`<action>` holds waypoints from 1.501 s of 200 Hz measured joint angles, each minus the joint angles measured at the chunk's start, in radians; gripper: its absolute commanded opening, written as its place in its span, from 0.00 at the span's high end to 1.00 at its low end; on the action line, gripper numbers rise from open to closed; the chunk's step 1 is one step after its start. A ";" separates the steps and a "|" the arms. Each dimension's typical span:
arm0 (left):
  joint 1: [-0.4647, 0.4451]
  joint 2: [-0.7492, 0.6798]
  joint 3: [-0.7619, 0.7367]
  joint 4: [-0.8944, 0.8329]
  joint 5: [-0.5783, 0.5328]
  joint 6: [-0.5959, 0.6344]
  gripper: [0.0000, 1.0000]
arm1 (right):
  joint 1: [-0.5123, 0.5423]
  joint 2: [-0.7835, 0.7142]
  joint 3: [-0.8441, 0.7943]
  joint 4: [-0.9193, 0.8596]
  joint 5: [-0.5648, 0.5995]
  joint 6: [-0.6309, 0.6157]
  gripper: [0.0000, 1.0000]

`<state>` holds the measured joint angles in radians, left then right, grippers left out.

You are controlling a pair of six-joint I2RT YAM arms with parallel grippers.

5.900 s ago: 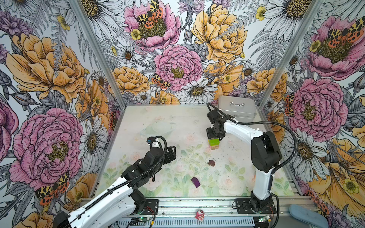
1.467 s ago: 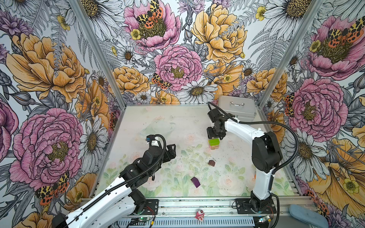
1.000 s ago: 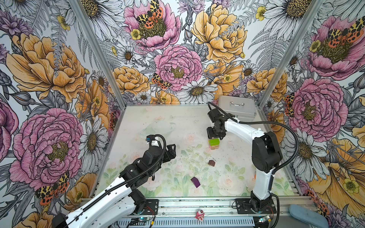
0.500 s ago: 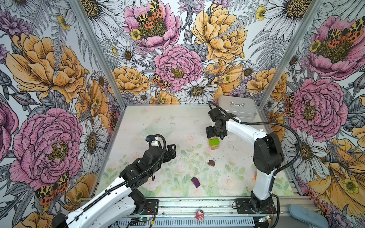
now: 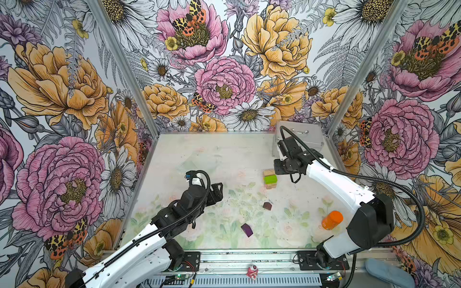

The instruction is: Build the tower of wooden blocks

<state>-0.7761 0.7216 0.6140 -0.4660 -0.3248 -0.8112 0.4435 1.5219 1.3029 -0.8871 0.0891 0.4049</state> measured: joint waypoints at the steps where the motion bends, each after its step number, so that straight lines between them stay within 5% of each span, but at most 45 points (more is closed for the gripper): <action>1: -0.001 0.000 0.000 0.000 0.000 0.000 0.06 | 0.000 -0.002 -0.004 0.000 0.000 0.001 0.63; 60: -0.007 0.013 0.000 0.000 0.000 0.000 0.06 | 0.002 -0.026 -0.208 0.058 -0.062 0.055 0.65; 300: 0.009 0.066 0.024 -0.001 0.000 0.011 0.06 | 0.011 0.122 -0.160 0.167 -0.113 0.076 0.66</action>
<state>-0.7670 0.7876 0.6376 -0.4671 -0.3244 -0.8001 0.4549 1.6436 1.1431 -0.7204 -0.0238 0.4808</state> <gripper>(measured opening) 0.942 0.341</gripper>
